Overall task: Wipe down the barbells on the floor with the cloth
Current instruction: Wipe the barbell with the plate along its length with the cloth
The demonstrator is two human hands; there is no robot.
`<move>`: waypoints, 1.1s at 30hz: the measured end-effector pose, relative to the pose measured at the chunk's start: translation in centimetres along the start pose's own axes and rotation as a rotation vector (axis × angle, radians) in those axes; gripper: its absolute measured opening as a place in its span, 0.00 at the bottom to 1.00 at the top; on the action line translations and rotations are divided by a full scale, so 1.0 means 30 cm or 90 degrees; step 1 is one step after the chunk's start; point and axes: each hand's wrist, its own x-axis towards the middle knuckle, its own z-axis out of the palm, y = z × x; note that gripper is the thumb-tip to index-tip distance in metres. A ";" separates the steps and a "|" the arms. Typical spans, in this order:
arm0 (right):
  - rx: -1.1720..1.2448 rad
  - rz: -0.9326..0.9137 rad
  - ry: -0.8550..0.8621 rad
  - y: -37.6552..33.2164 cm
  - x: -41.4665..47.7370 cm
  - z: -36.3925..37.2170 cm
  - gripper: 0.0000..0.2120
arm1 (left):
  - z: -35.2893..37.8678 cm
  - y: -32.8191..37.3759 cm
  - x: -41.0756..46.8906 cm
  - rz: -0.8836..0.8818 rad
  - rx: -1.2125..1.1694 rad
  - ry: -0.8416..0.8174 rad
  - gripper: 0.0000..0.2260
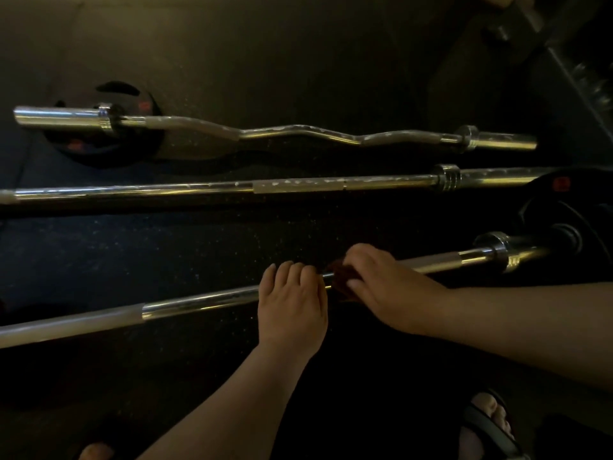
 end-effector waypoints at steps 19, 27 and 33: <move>-0.073 0.098 -0.010 0.155 -0.026 -0.101 0.14 | 0.004 -0.026 0.008 0.026 -0.005 -0.009 0.16; -0.065 -0.004 -0.045 -0.050 0.050 -0.021 0.17 | -0.016 -0.014 0.021 0.023 0.012 -0.048 0.19; -0.137 0.086 -0.002 0.158 -0.059 -0.099 0.15 | -0.008 -0.045 0.012 0.054 -0.015 -0.025 0.16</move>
